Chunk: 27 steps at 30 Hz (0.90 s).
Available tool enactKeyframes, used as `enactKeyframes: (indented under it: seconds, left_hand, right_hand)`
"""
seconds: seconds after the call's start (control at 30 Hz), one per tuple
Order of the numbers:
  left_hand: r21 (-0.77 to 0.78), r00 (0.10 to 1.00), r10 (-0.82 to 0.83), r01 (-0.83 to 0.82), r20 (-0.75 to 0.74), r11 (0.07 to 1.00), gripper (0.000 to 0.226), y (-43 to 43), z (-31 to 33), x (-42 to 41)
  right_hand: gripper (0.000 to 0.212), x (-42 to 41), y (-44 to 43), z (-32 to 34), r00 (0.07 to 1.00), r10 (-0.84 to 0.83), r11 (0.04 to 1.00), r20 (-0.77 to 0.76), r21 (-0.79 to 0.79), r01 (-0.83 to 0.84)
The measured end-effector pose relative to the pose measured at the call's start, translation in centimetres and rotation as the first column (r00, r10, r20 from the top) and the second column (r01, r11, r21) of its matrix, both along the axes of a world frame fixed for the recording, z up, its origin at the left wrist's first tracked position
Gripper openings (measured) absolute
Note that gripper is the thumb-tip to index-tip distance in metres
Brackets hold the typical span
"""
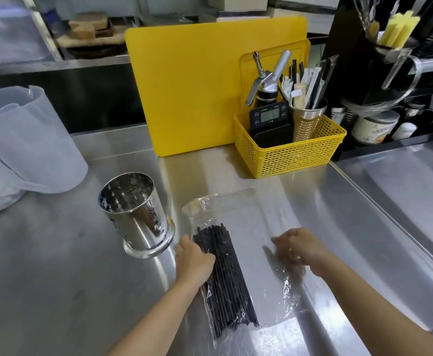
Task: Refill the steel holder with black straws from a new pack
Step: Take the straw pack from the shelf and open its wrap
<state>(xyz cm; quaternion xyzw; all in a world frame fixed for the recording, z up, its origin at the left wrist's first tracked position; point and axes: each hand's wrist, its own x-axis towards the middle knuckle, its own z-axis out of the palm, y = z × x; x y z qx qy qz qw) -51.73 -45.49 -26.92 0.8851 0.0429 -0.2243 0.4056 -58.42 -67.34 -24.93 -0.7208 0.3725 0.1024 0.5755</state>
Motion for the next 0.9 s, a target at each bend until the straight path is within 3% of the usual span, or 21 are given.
enactKeyframes:
  seconds: [0.07,0.13,0.17,0.23,0.3,0.4,0.53,0.77,0.9]
  left_hand:
    - [0.187,0.947,-0.19,0.144,0.26,0.972,0.065,0.1,0.8,-0.2]
    - [0.329,0.81,-0.398,0.27,0.431,0.905,0.051,0.2,1.4,0.0]
    - [0.386,0.756,-0.473,0.312,0.453,0.868,0.048,0.1,1.4,0.2]
    - [0.497,0.689,-0.595,0.376,0.414,0.782,0.057,-0.1,1.0,1.0]
    - [0.575,0.646,-0.692,0.447,0.322,0.685,0.069,-0.3,0.5,1.7]
    - [0.572,0.628,-0.755,0.555,0.189,0.604,0.076,-0.1,-0.3,2.6]
    - [0.496,0.595,-0.78,0.626,0.194,0.601,0.077,0.2,-0.7,3.7]
    - [0.482,0.556,-0.808,0.663,0.195,0.573,0.078,0.3,-0.9,4.7]
    - [0.476,0.547,-0.809,0.664,0.216,0.577,0.078,0.4,-1.2,4.8]
  right_hand:
    - [0.024,0.2,-0.5,-0.6,0.986,0.085,0.945,-0.142,-0.302,-0.125]
    - [0.042,0.3,-0.8,-0.7,0.967,0.12,0.749,-0.224,-0.619,-0.236]
    - [0.05,0.5,-0.8,-0.6,0.975,0.146,0.656,-0.168,-0.721,-0.223]
    - [0.045,1.3,-0.6,0.0,0.956,0.291,0.553,0.029,-0.821,-0.143]
    - [0.03,2.6,-0.3,0.3,0.884,0.459,0.477,0.088,-0.864,-0.162]
    - [0.021,4.9,0.2,-0.2,0.789,0.613,0.389,0.043,-0.885,-0.254]
    - [0.022,7.9,0.7,-1.5,0.716,0.696,0.275,-0.057,-0.9,-0.339]
    - [0.033,11.8,1.9,-2.8,0.6,0.799,0.256,-0.041,-0.88,-0.401]
    - [0.029,12.8,1.9,-3.7,0.483,0.871,0.167,-0.084,-0.876,-0.453]
